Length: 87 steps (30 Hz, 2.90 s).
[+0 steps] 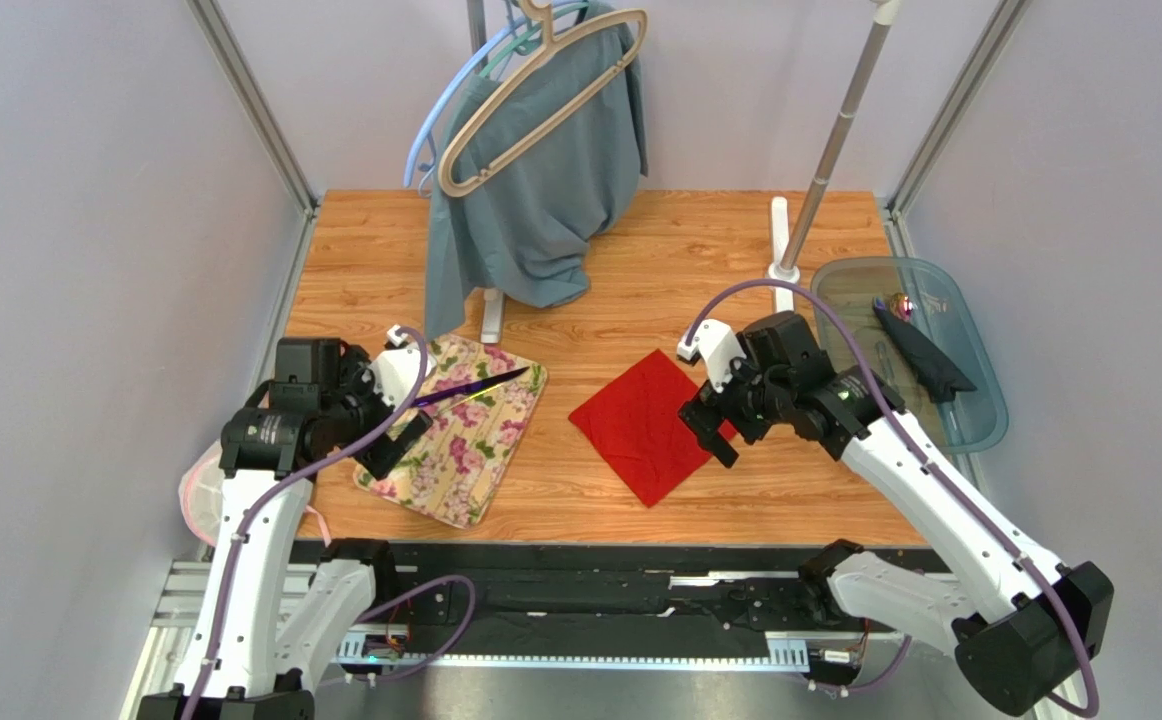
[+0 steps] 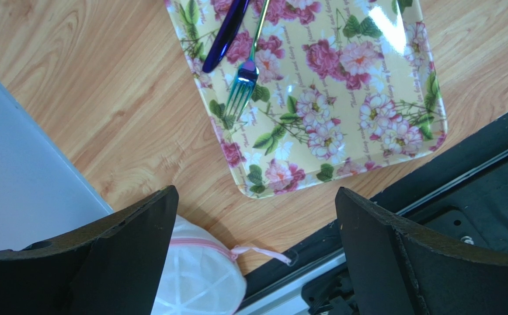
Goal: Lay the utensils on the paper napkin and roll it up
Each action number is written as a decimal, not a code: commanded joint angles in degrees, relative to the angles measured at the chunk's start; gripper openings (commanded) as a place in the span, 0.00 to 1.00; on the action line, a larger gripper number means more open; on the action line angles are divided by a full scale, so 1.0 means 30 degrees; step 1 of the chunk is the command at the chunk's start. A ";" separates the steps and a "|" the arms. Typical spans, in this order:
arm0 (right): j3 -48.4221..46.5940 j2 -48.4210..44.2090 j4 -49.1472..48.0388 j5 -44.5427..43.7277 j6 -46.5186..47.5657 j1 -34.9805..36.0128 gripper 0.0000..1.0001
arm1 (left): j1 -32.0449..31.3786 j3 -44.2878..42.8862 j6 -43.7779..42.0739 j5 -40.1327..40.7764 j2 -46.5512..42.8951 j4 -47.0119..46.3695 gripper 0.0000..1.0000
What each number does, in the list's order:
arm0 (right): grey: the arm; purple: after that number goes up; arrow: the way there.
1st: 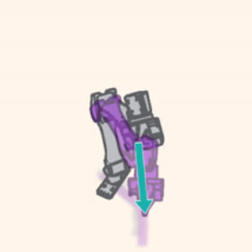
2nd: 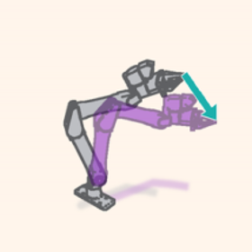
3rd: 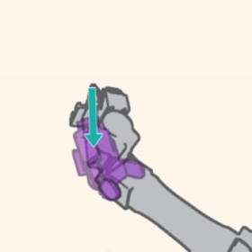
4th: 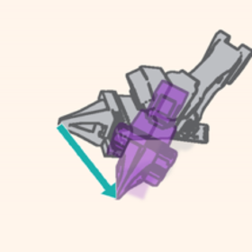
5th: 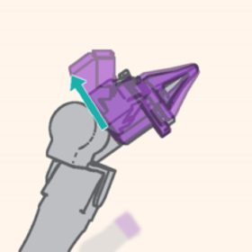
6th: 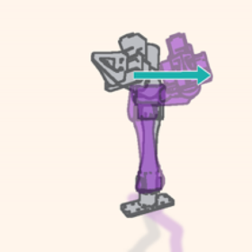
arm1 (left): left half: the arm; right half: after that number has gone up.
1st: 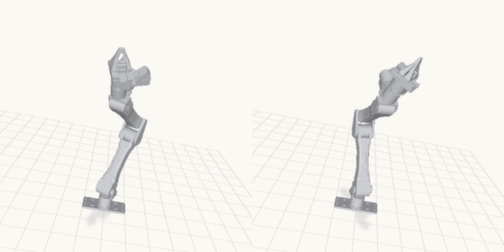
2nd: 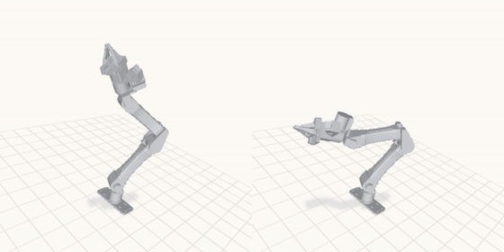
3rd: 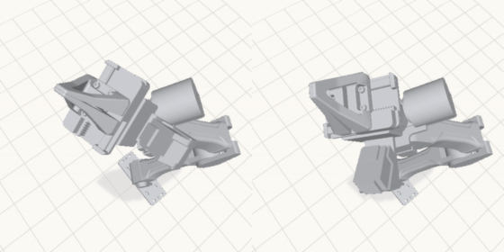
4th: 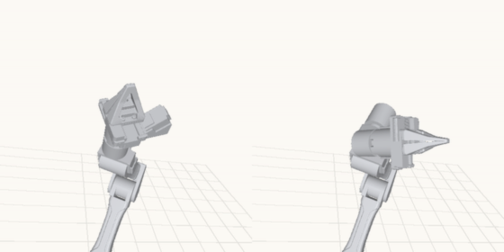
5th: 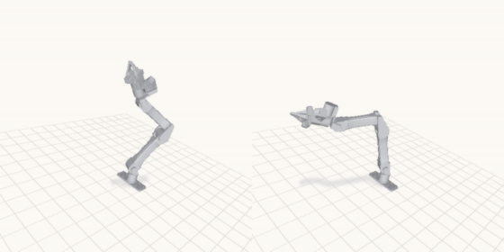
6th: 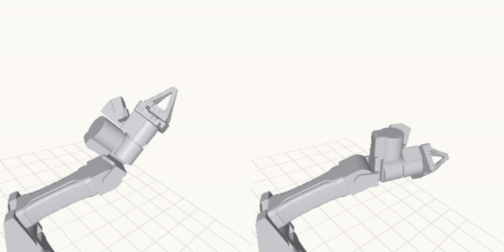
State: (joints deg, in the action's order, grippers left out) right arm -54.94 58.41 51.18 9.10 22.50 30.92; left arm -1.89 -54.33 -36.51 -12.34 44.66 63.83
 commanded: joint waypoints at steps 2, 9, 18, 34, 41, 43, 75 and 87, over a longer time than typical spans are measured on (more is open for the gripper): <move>-0.1433 0.0801 0.0371 0.0979 -0.0440 -0.0169 1.00 | 0.0015 -0.0494 -0.2706 -0.0484 0.1134 -0.0653 0.99; -0.1375 0.1007 0.0431 0.2120 -0.0528 -0.0899 1.00 | -0.0073 -0.2803 -0.5171 -0.2476 0.5287 -0.0624 0.98; -0.1317 0.1183 0.0548 0.2561 -0.0411 -0.1486 1.00 | -0.0863 -0.6113 -0.7572 -0.3180 1.2842 -0.2148 0.74; -0.0848 0.1417 0.0372 0.2415 -0.0352 -0.2102 1.00 | -0.2797 -0.7440 -0.9626 -0.1044 1.9711 -0.3522 0.52; -0.0994 0.1593 0.0343 0.2561 -0.0411 -0.2074 1.00 | -0.3295 -0.6560 -0.9101 -0.0225 1.9857 -0.4344 0.51; -0.0936 0.1565 0.0343 0.2532 -0.0411 -0.2073 1.00 | -0.3499 -0.6443 -0.8982 -0.0165 1.9916 -0.4431 0.49; -0.0613 0.1535 -0.0009 0.2385 -0.0352 -0.2073 1.00 | -0.4409 -0.5770 -0.8338 0.0743 1.9307 -0.3613 0.00; -0.0701 0.1389 -0.0096 0.2503 -0.0411 -0.2073 1.00 | -0.4409 -0.5183 -0.7312 0.0715 1.6314 -0.2179 0.00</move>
State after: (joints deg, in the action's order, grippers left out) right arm -56.23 63.22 52.88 16.01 21.87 24.88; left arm -14.98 -70.48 -59.55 -9.34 97.34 54.26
